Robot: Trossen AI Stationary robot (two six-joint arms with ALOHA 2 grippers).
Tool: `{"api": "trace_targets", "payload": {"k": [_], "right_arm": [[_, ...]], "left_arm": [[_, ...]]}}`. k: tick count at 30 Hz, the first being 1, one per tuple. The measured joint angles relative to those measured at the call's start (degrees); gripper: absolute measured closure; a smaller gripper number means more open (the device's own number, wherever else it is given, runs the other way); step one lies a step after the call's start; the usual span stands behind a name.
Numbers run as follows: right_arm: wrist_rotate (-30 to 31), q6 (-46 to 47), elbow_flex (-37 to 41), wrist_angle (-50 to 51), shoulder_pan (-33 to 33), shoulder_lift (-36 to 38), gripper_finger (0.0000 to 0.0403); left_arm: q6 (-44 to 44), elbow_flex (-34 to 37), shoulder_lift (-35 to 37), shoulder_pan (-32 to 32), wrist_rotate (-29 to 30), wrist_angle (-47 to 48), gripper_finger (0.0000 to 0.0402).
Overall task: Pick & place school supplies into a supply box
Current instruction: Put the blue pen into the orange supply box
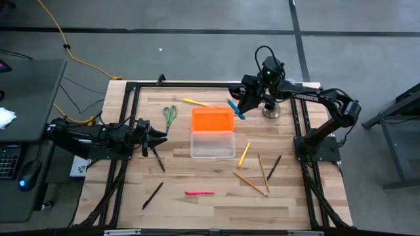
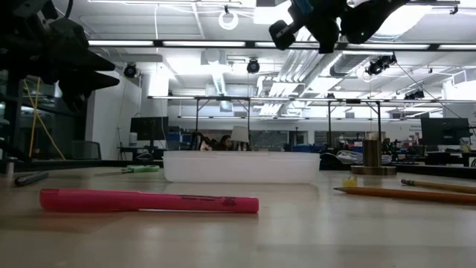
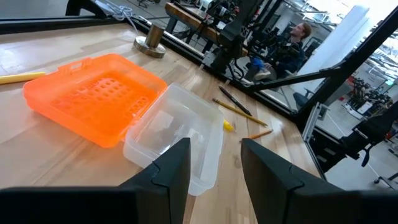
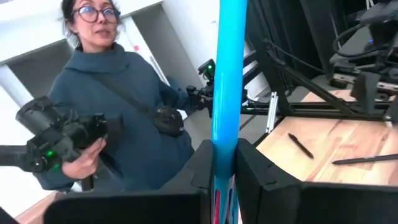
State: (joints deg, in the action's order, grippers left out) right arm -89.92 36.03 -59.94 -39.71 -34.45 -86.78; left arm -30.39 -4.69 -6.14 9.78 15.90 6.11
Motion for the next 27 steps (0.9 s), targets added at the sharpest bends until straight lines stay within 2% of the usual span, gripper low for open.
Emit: {"api": "trace_targets", "payload": {"k": [7,10,17,27], "right_arm": [[1.2,0.0,0.0,0.0,0.1,0.0,0.0384],[3.5,0.2,0.0,0.0,0.1,0.0,0.0384],[12.5,-0.7,0.0,0.0,0.1,0.0,0.0384],[27.0,-12.9,0.0,-0.9,2.5,0.0,0.0384]], "left_arm": [[0.0,0.0,0.0,0.0,0.0,0.0,0.0229],[0.0,0.0,0.0,0.0,0.0,0.0,0.0229],[0.0,0.0,0.0,0.0,0.0,0.0,0.0229],[0.0,0.0,0.0,0.0,0.0,0.0,0.0229]]}}
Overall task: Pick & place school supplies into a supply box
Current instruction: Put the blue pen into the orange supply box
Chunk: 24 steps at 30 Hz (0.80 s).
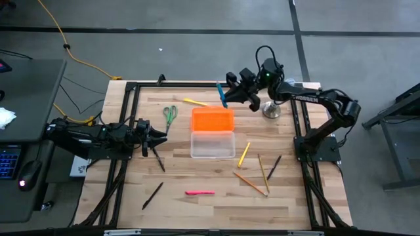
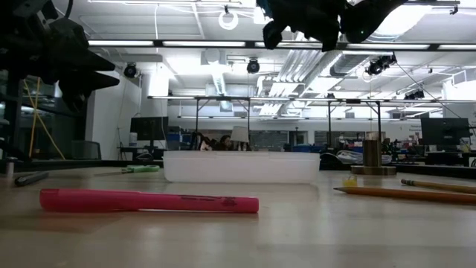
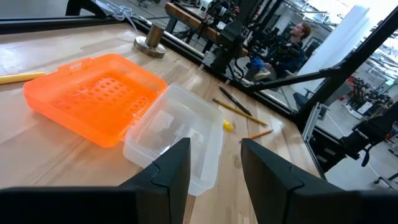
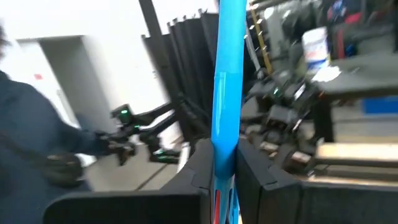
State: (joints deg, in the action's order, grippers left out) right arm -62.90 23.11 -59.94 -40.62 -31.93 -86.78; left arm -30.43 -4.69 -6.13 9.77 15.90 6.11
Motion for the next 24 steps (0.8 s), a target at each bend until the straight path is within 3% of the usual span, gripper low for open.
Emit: {"api": "trace_targets", "payload": {"k": [12,24], "right_arm": [[15.2,-26.6,0.0,7.4,5.9,0.0,0.0384],[47.6,-59.0,0.0,19.3,14.1,0.0,0.0382]], "left_arm": [[-0.1,0.0,0.0,0.0,0.0,0.0,0.0229],[-0.1,0.0,0.0,0.0,0.2,0.0,0.0229]]}}
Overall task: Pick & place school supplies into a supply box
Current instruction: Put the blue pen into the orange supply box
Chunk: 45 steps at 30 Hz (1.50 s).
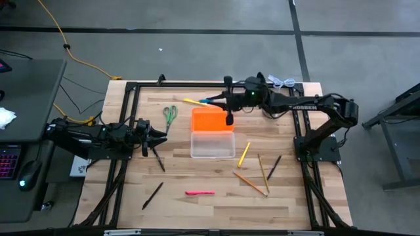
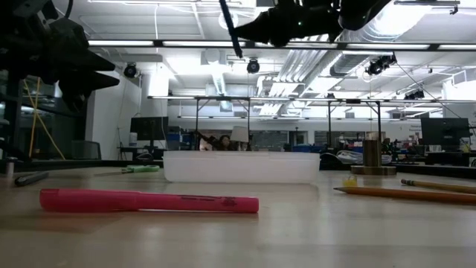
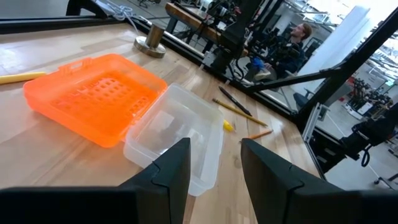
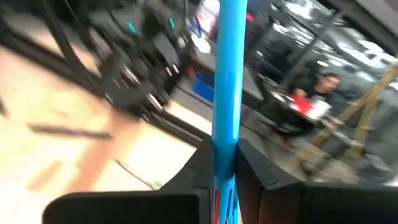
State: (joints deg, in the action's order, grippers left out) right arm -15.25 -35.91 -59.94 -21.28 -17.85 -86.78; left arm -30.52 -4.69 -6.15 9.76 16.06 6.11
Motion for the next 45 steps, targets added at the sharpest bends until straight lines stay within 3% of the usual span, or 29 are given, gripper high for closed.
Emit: {"api": "trace_targets", "payload": {"k": [7,16,25,38,45], "right_arm": [[16.7,-15.9,0.0,5.1,3.4,0.0,0.0382],[29.8,-33.3,0.0,6.1,7.7,0.0,0.0382],[34.1,-40.9,0.0,6.0,12.2,0.0,0.0382],[35.4,-41.0,0.0,5.8,12.6,0.0,0.0382],[35.5,-26.6,0.0,2.8,12.6,0.0,0.0382]], "left_arm": [[0.0,0.0,0.0,0.0,0.1,0.0,0.0229],[0.0,0.0,0.0,0.0,0.1,0.0,0.0229],[0.0,0.0,0.0,0.0,0.1,0.0,0.0229],[0.0,0.0,0.0,0.0,0.1,0.0,0.0229],[0.0,0.0,0.0,0.0,0.1,0.0,0.0229]]}}
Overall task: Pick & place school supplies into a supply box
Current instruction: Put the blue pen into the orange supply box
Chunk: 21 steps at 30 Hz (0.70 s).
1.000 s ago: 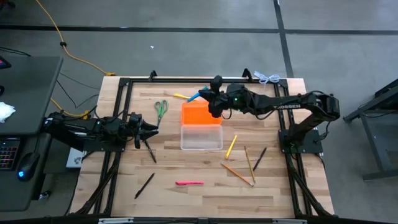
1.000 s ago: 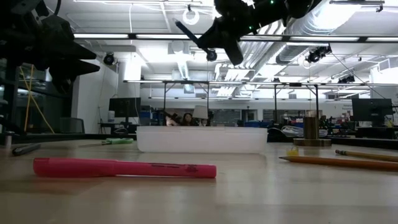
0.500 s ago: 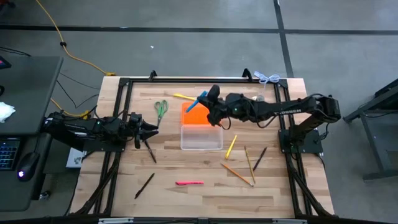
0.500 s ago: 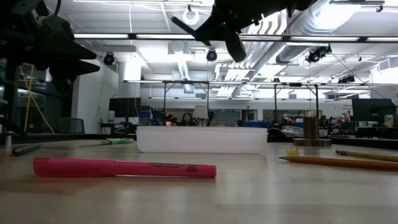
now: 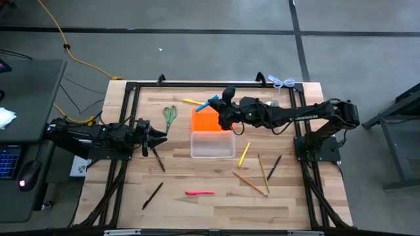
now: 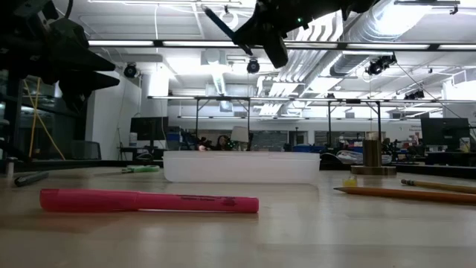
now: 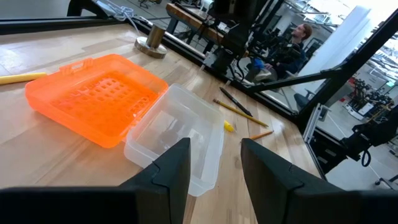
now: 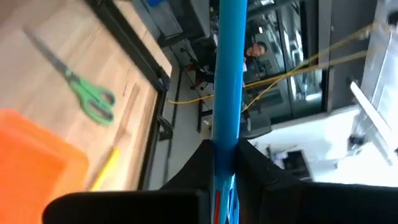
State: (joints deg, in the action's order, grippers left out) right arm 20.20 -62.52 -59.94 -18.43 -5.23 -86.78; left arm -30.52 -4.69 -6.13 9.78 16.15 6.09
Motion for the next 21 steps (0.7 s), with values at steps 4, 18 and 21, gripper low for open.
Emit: {"api": "trace_targets", "payload": {"k": [4,18,21], "right_arm": [[-2.3,6.1,0.0,0.1,0.0,0.0,0.0382],[-22.7,31.8,0.0,0.1,0.0,0.0,0.0382],[-28.7,36.2,0.0,0.7,0.0,0.0,0.0382]], "left_arm": [[0.0,0.0,0.0,0.0,0.0,0.0,0.0229],[0.0,0.0,0.0,0.0,0.0,0.0,0.0229],[0.0,0.0,0.0,0.0,0.0,0.0,0.0229]]}}
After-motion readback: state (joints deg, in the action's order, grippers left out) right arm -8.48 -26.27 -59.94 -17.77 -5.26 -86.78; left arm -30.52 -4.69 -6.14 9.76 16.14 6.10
